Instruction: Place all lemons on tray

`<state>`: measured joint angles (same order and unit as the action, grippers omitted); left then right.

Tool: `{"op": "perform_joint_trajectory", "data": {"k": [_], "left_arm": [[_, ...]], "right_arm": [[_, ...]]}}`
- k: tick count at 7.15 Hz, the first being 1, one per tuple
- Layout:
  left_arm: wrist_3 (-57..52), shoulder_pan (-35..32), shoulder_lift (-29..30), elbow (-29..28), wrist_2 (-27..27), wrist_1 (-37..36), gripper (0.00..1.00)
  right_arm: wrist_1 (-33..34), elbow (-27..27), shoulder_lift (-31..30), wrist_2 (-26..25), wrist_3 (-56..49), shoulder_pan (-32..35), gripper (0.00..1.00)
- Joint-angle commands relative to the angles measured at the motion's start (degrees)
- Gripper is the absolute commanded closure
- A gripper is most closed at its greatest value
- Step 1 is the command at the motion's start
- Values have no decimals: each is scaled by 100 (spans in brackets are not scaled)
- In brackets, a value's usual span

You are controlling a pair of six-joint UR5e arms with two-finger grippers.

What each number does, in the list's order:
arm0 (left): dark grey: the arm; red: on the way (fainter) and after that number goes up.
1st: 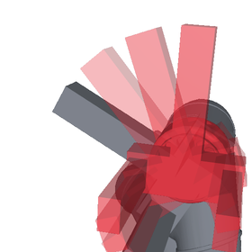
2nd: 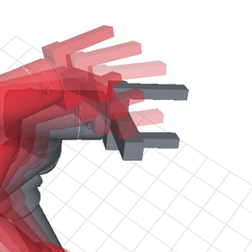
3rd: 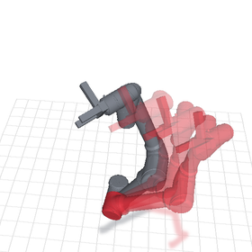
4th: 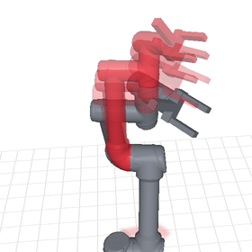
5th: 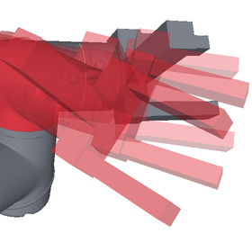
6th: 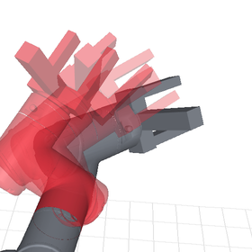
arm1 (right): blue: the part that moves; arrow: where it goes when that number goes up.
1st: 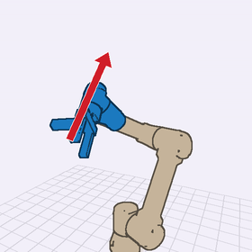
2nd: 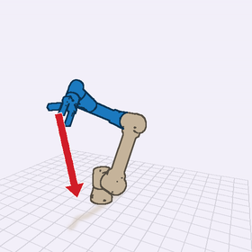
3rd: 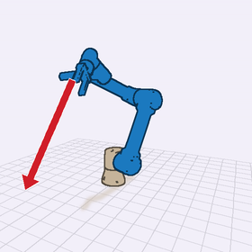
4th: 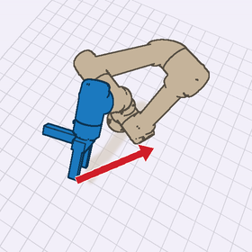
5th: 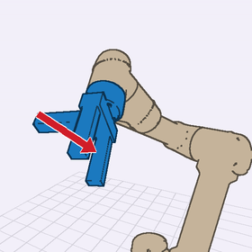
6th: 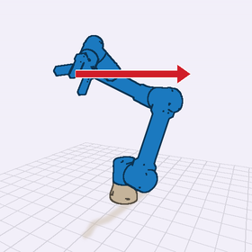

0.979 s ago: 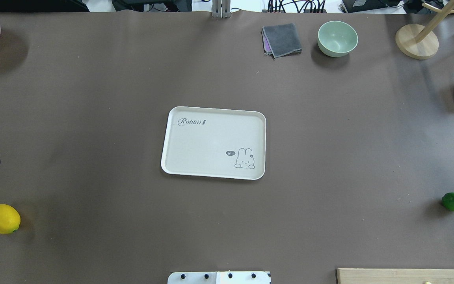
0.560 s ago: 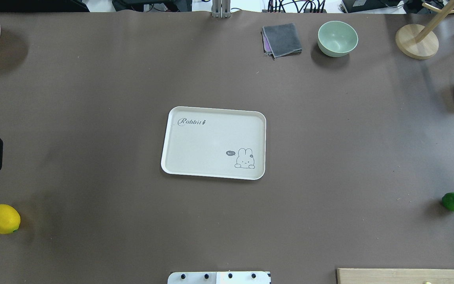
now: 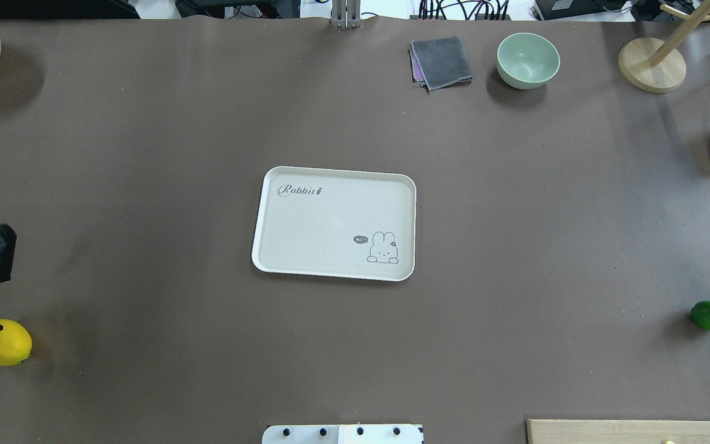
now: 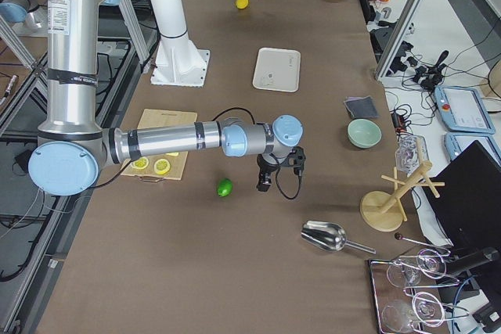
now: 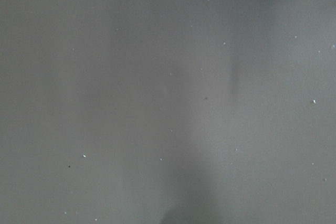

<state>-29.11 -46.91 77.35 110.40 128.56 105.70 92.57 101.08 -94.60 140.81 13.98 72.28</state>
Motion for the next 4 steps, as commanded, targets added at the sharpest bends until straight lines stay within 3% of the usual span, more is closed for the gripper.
{"op": "perform_joint_trajectory", "data": {"k": [1, 4], "left_arm": [[-7, 164, -27, -9, 167, 48, 3], [-60, 278, -97, -18, 327, 39, 3]], "right_arm": [[16, 0, 3, 8, 0, -3, 0], [7, -9, 3, -1, 0, -12, 0]]}}
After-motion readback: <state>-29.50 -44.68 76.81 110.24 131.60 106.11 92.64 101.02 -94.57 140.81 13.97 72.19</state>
